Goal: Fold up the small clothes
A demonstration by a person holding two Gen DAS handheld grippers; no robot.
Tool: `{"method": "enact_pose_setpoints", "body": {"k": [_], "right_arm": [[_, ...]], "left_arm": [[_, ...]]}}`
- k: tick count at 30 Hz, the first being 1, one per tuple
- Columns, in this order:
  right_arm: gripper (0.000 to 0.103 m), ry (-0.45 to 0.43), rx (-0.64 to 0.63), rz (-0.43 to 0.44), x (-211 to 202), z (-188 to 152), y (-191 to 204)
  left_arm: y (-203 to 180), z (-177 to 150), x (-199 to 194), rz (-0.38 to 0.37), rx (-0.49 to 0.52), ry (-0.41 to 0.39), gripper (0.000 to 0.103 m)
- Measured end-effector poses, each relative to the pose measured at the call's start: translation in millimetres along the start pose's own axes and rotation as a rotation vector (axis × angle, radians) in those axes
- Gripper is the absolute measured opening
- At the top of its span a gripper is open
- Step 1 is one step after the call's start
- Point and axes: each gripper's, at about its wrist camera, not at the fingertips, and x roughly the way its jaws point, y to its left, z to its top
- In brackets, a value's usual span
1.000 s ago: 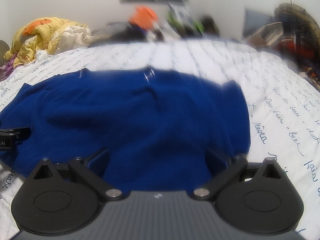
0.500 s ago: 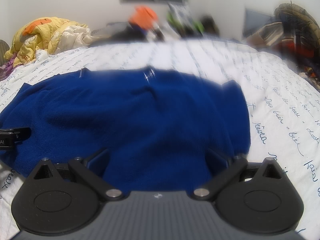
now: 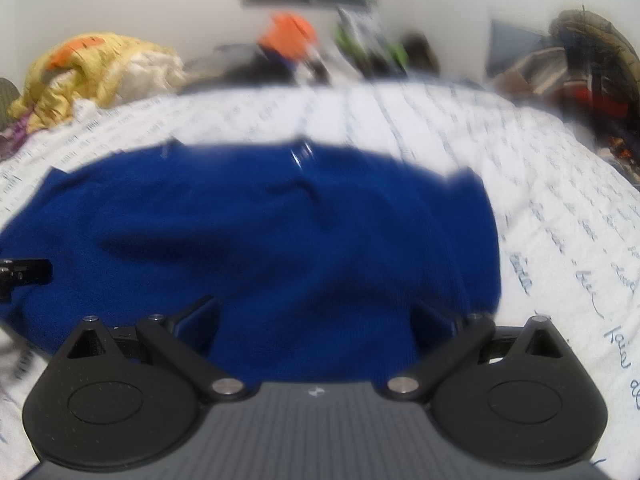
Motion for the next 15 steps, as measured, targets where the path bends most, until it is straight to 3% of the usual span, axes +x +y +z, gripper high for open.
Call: {"method": "enact_pose_setpoints", "body": {"k": [2,4,8,10,15], "right_arm": [[0.103,-0.047,-0.030,0.017,-11,8,11],[0.103,-0.067,-0.077,0.043,-18,14,27],[0.103,-0.060,-0.236,0.127,-22,13,77],[0.103,-0.062,-0.340,0.163,-23,5,106],[0.103,-0.089,-0.594,0.158,-21,-18,173]], "left_arm": [[23,13,-3,0.006,-0.045,-0.001,0.103],[51,26,4,-0.023,-0.121,0.050,0.103],[108,44,38,-0.164,-0.326,0.196,0.103],[124,49,55,-0.198,-0.376,0.244,0.103],[143,52,91,-0.323,-0.452,0.313,0.103]]}}
